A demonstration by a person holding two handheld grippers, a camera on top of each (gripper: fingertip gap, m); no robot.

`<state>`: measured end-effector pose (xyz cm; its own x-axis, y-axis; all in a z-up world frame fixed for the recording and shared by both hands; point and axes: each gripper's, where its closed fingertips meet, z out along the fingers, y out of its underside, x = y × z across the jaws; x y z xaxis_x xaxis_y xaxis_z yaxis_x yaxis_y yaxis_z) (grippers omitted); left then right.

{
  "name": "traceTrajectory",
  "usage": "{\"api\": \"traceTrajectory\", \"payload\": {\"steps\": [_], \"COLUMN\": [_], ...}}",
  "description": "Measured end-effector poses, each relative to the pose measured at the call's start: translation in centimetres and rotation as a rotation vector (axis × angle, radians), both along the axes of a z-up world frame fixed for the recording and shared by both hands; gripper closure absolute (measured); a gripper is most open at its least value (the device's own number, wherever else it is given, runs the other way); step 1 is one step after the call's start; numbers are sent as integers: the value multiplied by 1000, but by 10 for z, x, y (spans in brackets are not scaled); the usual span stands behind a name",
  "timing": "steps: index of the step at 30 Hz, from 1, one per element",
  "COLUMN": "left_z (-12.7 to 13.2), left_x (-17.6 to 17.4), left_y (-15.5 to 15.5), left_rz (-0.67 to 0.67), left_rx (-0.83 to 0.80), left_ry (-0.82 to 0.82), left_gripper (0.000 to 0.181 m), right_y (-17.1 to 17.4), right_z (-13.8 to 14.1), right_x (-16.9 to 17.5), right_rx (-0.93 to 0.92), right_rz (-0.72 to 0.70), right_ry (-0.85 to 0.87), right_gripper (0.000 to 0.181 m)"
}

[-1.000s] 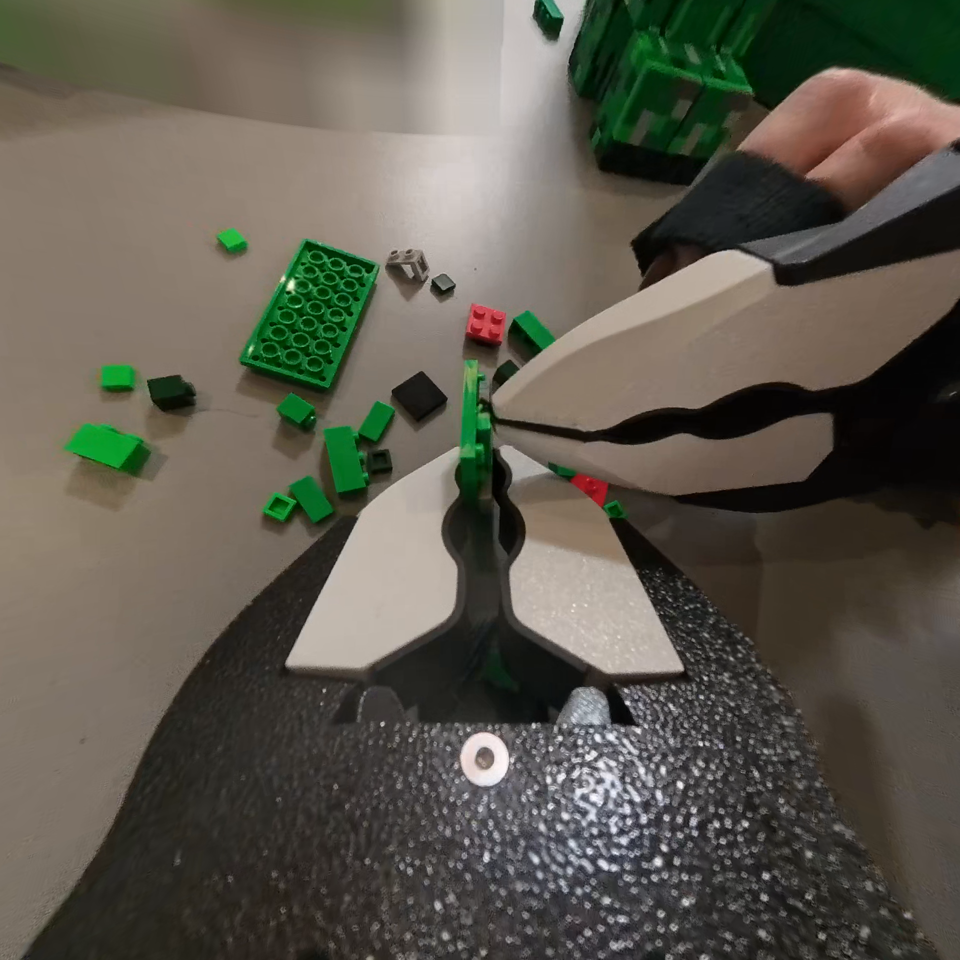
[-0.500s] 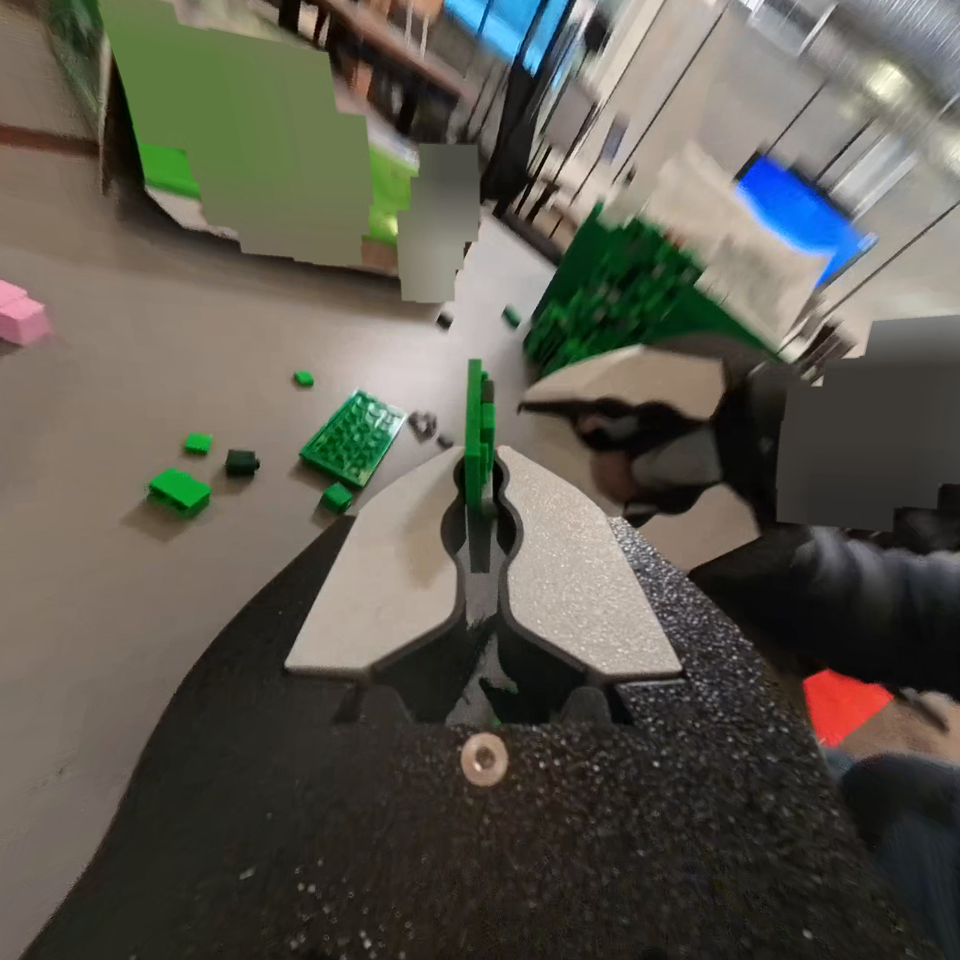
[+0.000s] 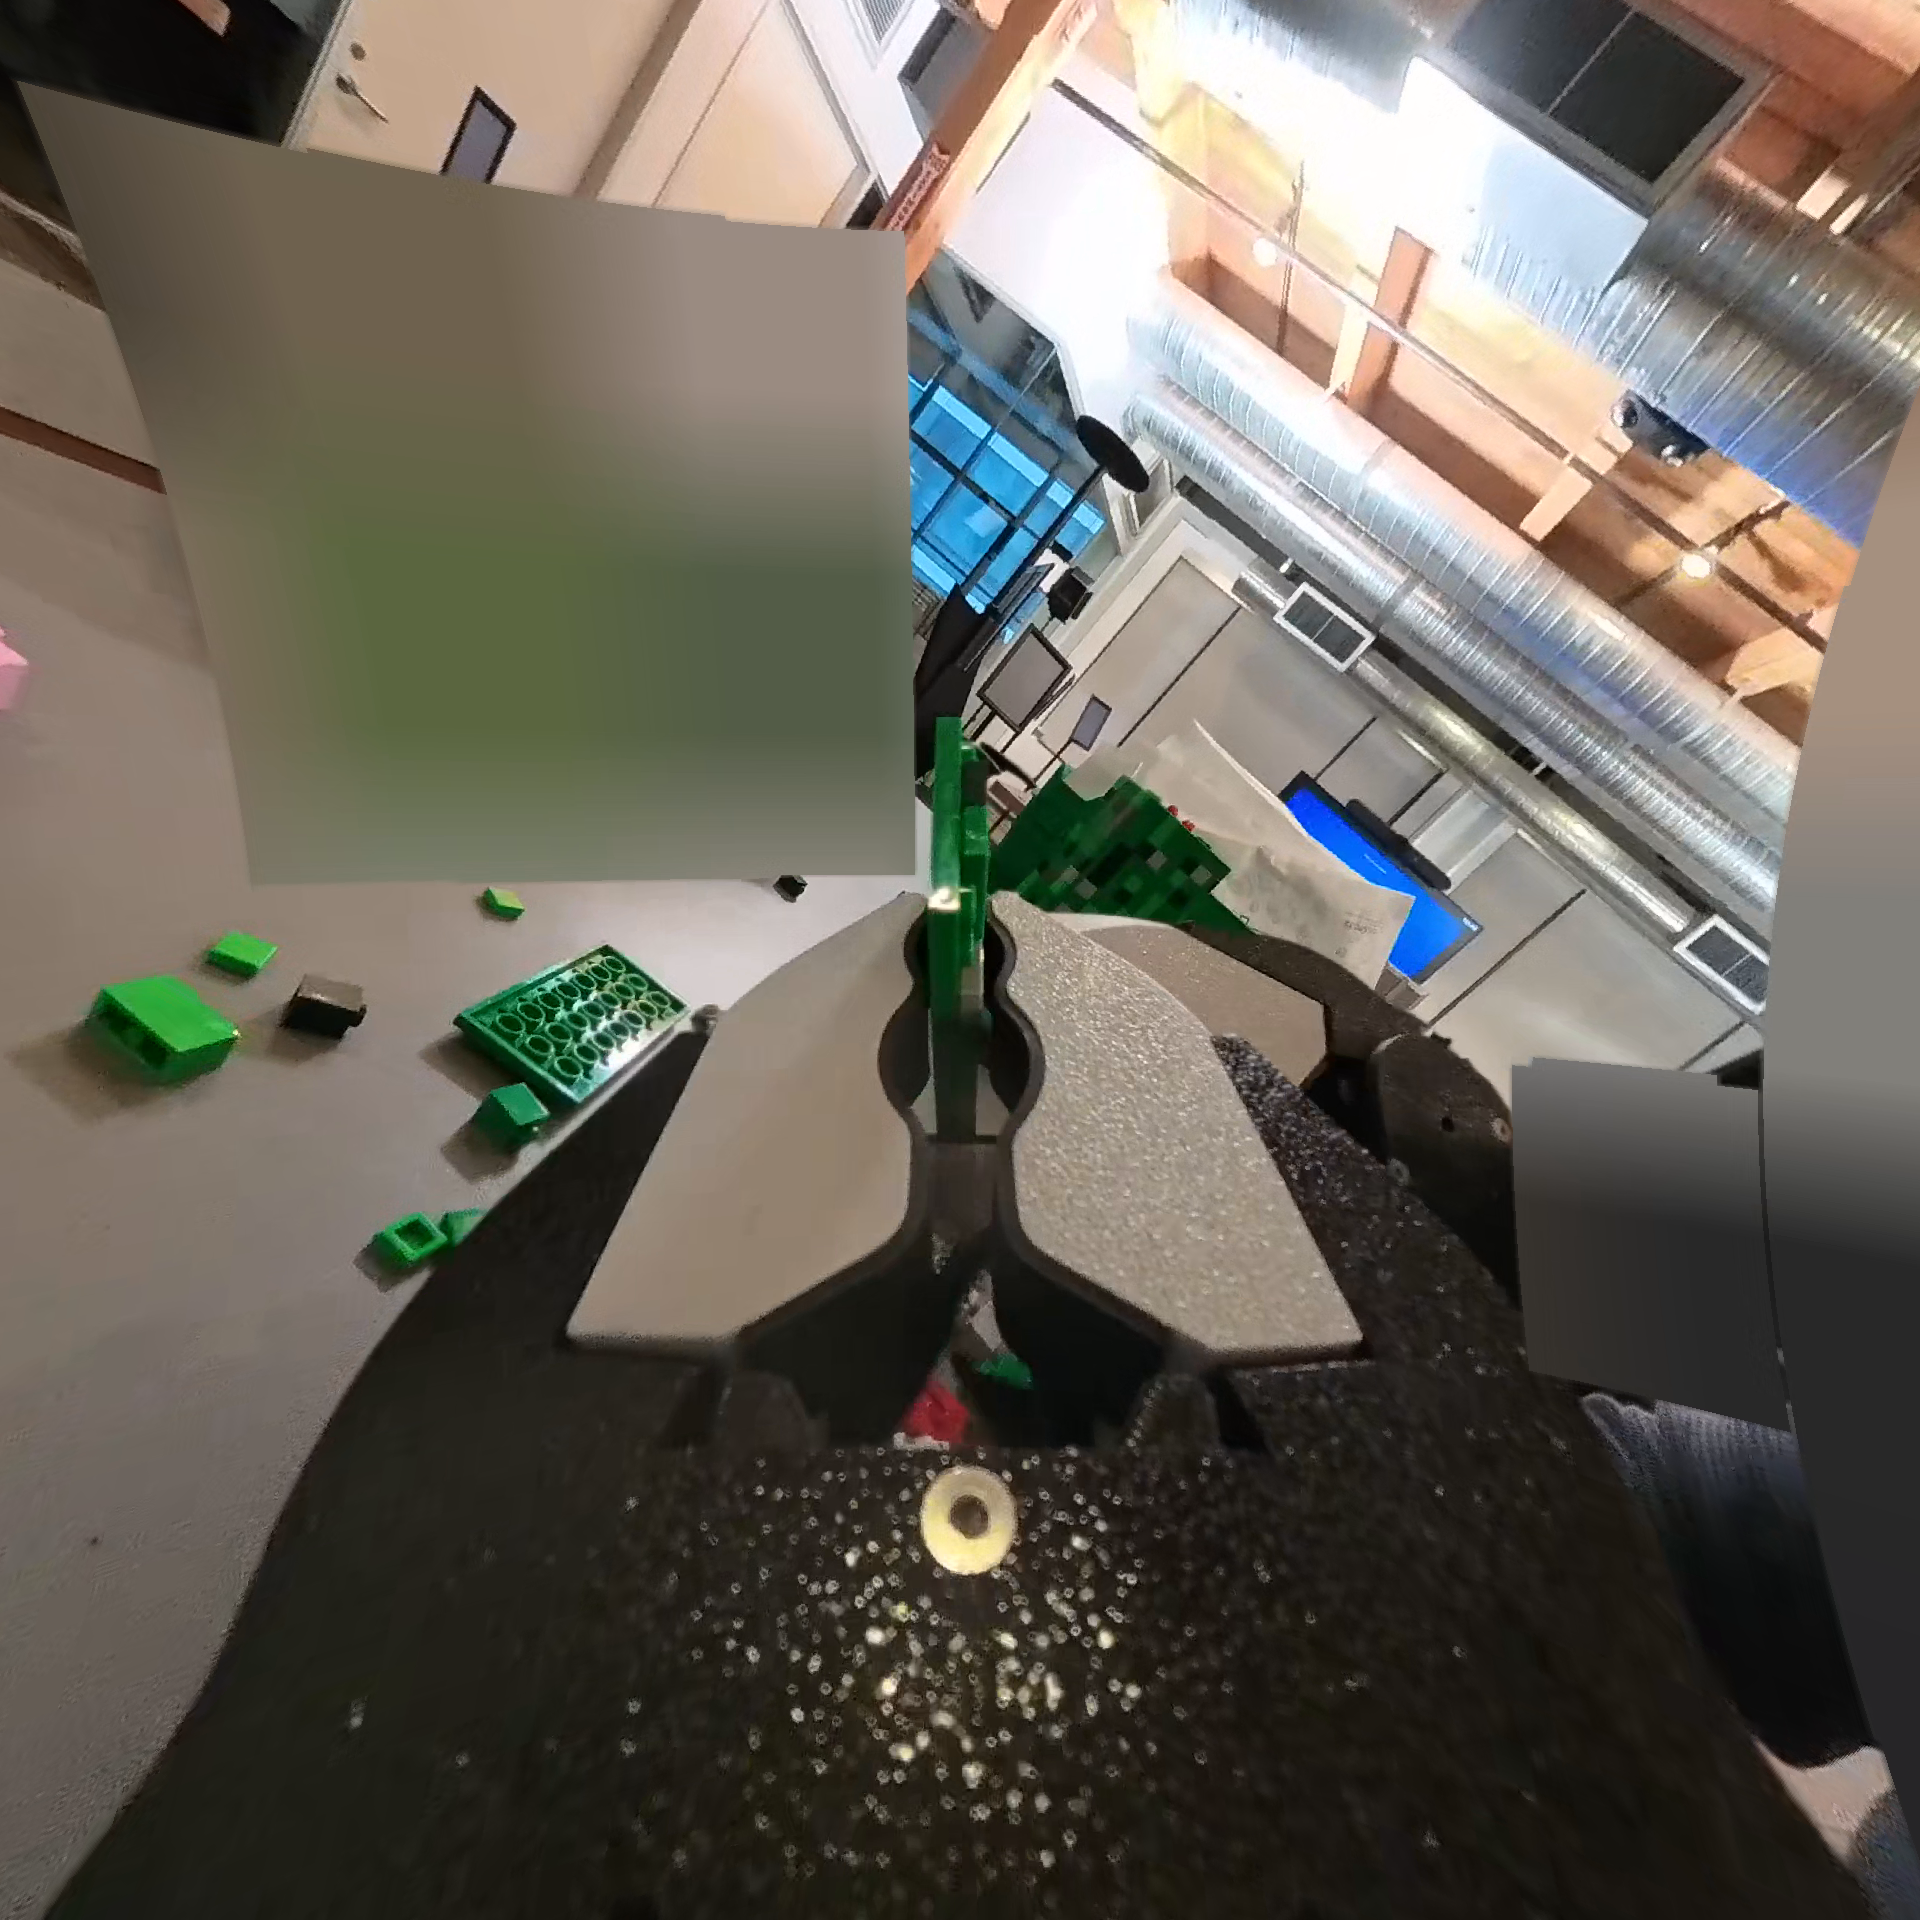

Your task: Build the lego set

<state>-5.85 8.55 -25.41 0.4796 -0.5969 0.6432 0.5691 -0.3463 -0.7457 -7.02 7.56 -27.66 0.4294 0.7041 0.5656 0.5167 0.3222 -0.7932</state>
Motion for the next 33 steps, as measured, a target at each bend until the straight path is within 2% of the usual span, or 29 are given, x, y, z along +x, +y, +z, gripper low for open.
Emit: {"api": "traceTrajectory", "payload": {"steps": [17,21,28,33], "left_z": [-10,-13,-17,-22], "left_x": [7,10,9,11], "left_y": [-1,-2,0,-4], "left_rz": [-85,-108,-115,-201], "left_rx": [-7,16,-12,-26], "left_ry": [140,228,234,262], "left_gripper": [175,176,176,176], "right_y": [-4,-6,-4,-9], "right_z": [-8,-11,-15,-16], "right_x": [7,9,7,9], "right_rx": [-172,-269,-275,-356], "right_rz": [208,268,257,341], "right_ry": [-2,25,33,61], "right_gripper": [147,147,147,148]}}
